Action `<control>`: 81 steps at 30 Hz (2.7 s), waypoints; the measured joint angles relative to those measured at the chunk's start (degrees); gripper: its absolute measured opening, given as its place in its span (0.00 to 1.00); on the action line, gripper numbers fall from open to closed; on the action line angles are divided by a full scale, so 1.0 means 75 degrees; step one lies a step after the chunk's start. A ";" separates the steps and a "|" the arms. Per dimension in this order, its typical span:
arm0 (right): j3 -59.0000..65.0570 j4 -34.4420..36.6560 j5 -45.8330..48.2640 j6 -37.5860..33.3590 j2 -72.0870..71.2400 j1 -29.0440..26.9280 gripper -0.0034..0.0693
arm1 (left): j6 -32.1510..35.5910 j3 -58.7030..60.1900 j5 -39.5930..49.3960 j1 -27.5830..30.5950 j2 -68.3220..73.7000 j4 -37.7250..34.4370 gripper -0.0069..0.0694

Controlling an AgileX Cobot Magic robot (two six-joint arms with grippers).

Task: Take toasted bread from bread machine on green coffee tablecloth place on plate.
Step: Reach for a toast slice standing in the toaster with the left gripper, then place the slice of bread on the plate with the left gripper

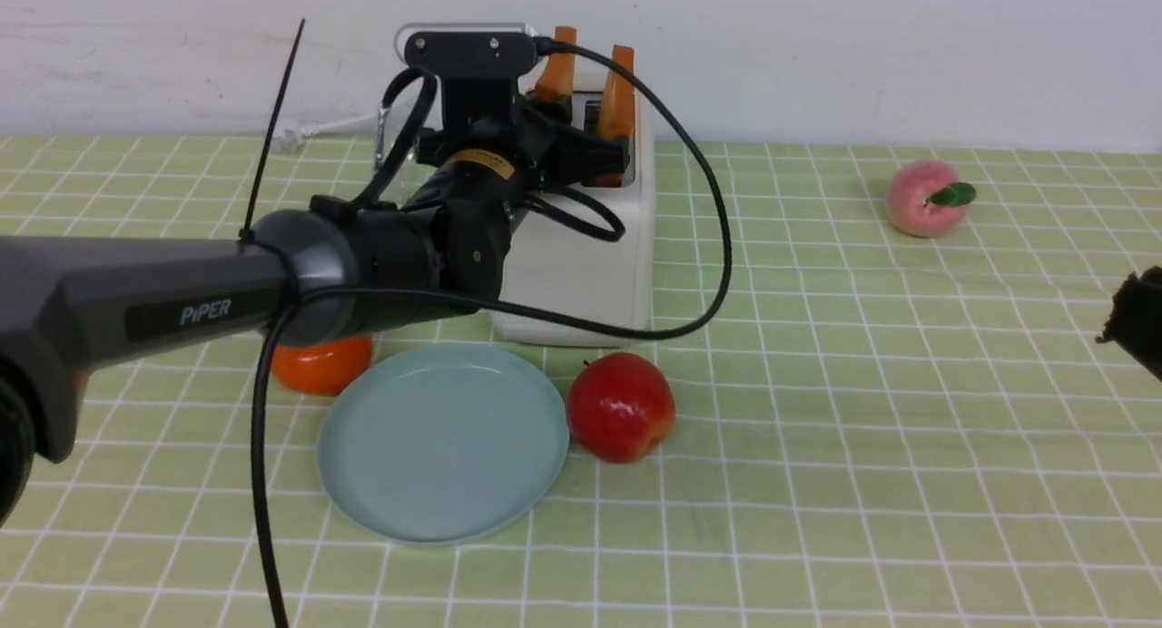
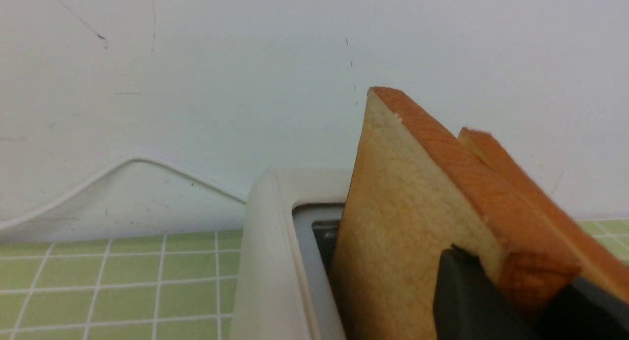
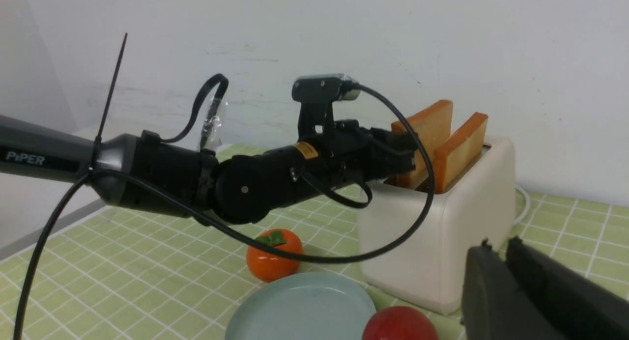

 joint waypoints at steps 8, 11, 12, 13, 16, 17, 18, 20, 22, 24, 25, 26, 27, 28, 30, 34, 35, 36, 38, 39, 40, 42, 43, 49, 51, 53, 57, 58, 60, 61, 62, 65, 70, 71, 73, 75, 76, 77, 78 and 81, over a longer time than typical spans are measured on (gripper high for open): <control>0.0000 0.0000 0.0000 0.0000 0.0000 0.0000 0.11 | 0.0207 -0.0101 0.0309 0.0015 -0.1370 -0.0075 0.22; 0.0000 0.0000 0.0000 0.0000 0.0000 0.0000 0.09 | 0.0313 -0.0111 0.1135 0.0015 -0.1921 -0.0174 0.22; 0.0000 0.0000 0.0000 0.0000 0.0000 0.0000 0.09 | 0.0383 -0.0128 0.1884 0.0023 -0.2278 -0.0226 0.22; 0.0000 0.0000 0.0000 0.0000 0.0000 0.0000 0.08 | 0.0403 -0.0128 0.2469 0.0023 -0.2523 -0.0267 0.22; 0.0000 0.0000 0.0000 0.0000 0.0000 0.0000 0.07 | 0.0430 -0.0128 0.4064 0.0023 -0.3174 -0.0302 0.22; 0.0000 0.0000 0.0000 0.0000 0.0000 0.0000 0.07 | 0.0420 -0.0128 0.4597 0.0039 -0.3392 -0.0313 0.22; 0.0000 0.0000 0.0000 0.0000 0.0000 0.0000 0.07 | 0.0380 -0.0115 0.5006 0.0063 -0.3565 -0.0322 0.22; 0.0000 0.0000 -0.0007 0.0000 0.0000 0.0000 0.07 | 0.0232 -0.0024 0.5722 0.0134 -0.3911 -0.0372 0.22; 0.0000 0.0000 -0.0035 0.0000 0.0000 0.0000 0.07 | 0.0012 0.0224 0.6555 0.0332 -0.4401 -0.0372 0.22; 0.0000 0.0000 -0.0050 0.0000 0.0000 0.0000 0.07 | -0.0290 0.0633 0.7163 0.0544 -0.4847 -0.0372 0.22; 0.0000 0.0000 -0.0058 0.0000 0.0000 0.0000 0.07 | -0.0422 0.0883 0.7383 0.0648 -0.5054 -0.0372 0.22; 0.0000 0.0000 -0.0058 0.0000 0.0000 0.0000 0.07 | -0.0591 0.1154 0.7641 0.0723 -0.5205 -0.0372 0.22; 0.0000 0.0000 -0.0058 0.0000 0.0000 0.0000 0.07 | -0.0724 0.1430 0.7879 0.0795 -0.5361 -0.0372 0.22; 0.0000 0.0000 -0.0058 0.0000 0.0000 0.0000 0.07 | -0.0842 0.1769 0.8133 0.0840 -0.5498 -0.0372 0.22; 0.0000 0.0000 -0.0058 -0.0008 0.0000 0.0000 0.07 | -0.0925 0.2216 0.8285 0.0849 -0.5535 -0.0372 0.22; 0.0000 0.0000 -0.0058 -0.0008 0.0000 0.0000 0.07 | -0.0970 0.3171 0.8083 0.0849 -0.5142 -0.0495 0.22; 0.0000 0.0000 -0.0058 -0.0008 0.0000 0.0000 0.07 | -0.0970 0.3200 0.8057 0.0849 -0.5115 -0.0495 0.22; 0.0000 0.0000 -0.0066 -0.0008 0.0000 0.0000 0.07 | -0.0980 0.3333 0.7853 0.0849 -0.4923 -0.0495 0.22; 0.0000 0.0000 -0.0066 -0.0008 0.0000 0.0000 0.07 | -0.0980 0.3375 0.7473 0.0849 -0.4630 -0.0523 0.22; 0.0000 0.0000 -0.0076 -0.0008 0.0000 0.0000 0.07 | -0.0987 0.3375 0.7405 0.0849 -0.4580 -0.0535 0.22; 0.0000 0.0000 -0.0083 -0.0008 0.0000 0.0000 0.07 | -0.0994 0.3375 0.7273 0.0849 -0.4483 -0.0556 0.22; 0.0000 0.0000 -0.0129 -0.0017 0.0000 0.0000 0.07 | -0.1002 0.3375 0.7094 0.0849 -0.4259 -0.0577 0.22; 0.0000 0.0000 -0.0145 -0.0017 0.0000 0.0000 0.07 | -0.1002 0.3375 0.7071 0.0852 -0.4190 -0.0577 0.22; 0.0000 0.0000 -0.0171 -0.0017 0.0000 0.0000 0.08 | -0.1031 0.3375 0.6912 0.1076 -0.3960 -0.0662 0.22; 0.0000 0.0000 -0.0179 -0.0017 0.0000 0.0000 0.08 | -0.1031 0.3375 0.6828 0.1190 -0.3907 -0.0698 0.22; 0.0000 0.0000 -0.0179 -0.0017 0.0000 0.0000 0.08 | -0.0950 0.3375 0.6761 0.1295 -0.3777 -0.0724 0.22; 0.0000 0.0000 -0.0179 -0.0017 0.0000 0.0000 0.08 | -0.0878 0.3375 0.6656 0.1307 -0.3490 -0.0785 0.22; 0.0000 0.0000 -0.0185 -0.0017 0.0000 0.0000 0.08 | -0.0879 0.3368 0.6558 0.1307 -0.3436 -0.0805 0.22; 0.0000 0.0000 -0.0195 -0.0017 0.0000 0.0000 0.08 | -0.0879 0.3368 0.6358 0.1312 -0.3339 -0.0815 0.22; 0.0000 0.0000 -0.0204 -0.0017 0.0000 0.0000 0.08 | -0.0879 0.3368 0.6254 0.1316 -0.3299 -0.0824 0.22; 0.0000 0.0000 -0.0204 -0.0017 0.0000 0.0000 0.08 | -0.0879 0.3368 0.6173 0.1316 -0.3260 -0.0830 0.22; 0.0000 0.0000 -0.0204 -0.0017 0.0000 0.0000 0.08 | -0.0879 0.3368 0.5993 0.1316 -0.3172 -0.0830 0.22; 0.0000 0.0000 -0.0204 -0.0017 0.0000 0.0000 0.08 | -0.0853 0.3368 0.5875 0.1316 -0.3121 -0.0598 0.34; 0.0000 0.0000 -0.0204 -0.0017 0.0000 0.0000 0.08 | -0.0853 0.3368 0.5946 0.1316 -0.3111 -0.0485 0.41; 0.0000 0.0000 -0.0204 -0.0017 0.0000 0.0000 0.08 | -0.0853 0.3368 0.6018 0.1316 -0.3105 -0.0366 0.53; 0.0000 0.0000 -0.0204 -0.0017 0.0000 0.0000 0.09 | -0.0853 0.3368 0.5982 0.1316 -0.3147 -0.0254 0.68; 0.0000 0.0000 -0.0204 -0.0017 0.0000 0.0000 0.09 | -0.0853 0.3368 0.5958 0.1316 -0.3163 -0.0232 0.73; 0.0000 0.0000 -0.0204 -0.0017 0.0000 0.0000 0.09 | -0.0853 0.3368 0.5935 0.1316 -0.3175 -0.0222 0.75; 0.0000 0.0000 -0.0204 -0.0017 0.0000 0.0000 0.09 | -0.0853 0.3368 0.5846 0.1316 -0.3222 -0.0196 0.81; 0.0000 0.0000 -0.0204 -0.0017 0.0000 0.0000 0.09 | -0.0853 0.3368 0.5626 0.1316 -0.3444 -0.0070 0.90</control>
